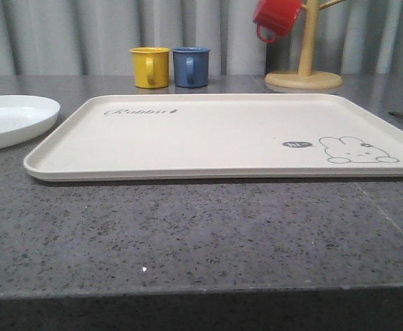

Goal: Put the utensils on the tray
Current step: 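Grasp the white plate rim with the left gripper and lift it onto the tray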

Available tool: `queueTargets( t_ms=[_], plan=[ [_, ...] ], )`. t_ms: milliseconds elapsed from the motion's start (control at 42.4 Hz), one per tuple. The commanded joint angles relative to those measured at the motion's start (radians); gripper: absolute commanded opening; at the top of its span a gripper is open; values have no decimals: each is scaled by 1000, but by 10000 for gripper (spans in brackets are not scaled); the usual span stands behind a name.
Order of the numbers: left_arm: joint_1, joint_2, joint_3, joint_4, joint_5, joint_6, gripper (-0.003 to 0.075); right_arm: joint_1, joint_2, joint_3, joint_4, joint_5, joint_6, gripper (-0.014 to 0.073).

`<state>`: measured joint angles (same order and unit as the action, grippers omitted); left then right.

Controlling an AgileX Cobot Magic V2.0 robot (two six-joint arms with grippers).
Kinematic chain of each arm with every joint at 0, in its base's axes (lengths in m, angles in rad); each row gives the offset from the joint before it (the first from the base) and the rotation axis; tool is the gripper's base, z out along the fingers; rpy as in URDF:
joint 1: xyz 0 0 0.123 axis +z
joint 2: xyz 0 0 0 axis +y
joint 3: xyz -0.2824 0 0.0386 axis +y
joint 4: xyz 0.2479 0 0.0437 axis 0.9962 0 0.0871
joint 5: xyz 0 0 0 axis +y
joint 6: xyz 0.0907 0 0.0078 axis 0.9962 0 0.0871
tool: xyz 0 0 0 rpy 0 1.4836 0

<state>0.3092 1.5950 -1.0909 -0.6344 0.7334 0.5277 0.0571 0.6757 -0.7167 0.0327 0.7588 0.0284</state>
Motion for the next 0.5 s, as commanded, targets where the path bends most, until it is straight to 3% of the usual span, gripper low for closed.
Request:
queueTargets(
  t_ms=[0,472],
  plan=[
    [2,-27,-35,-39,-25,5,489,-6,5,-31,-2,-60,-4,456],
    [2,-21,-35,-30,4,8,50,-6,5,-31,-2,-60,-4,456]
  ],
)
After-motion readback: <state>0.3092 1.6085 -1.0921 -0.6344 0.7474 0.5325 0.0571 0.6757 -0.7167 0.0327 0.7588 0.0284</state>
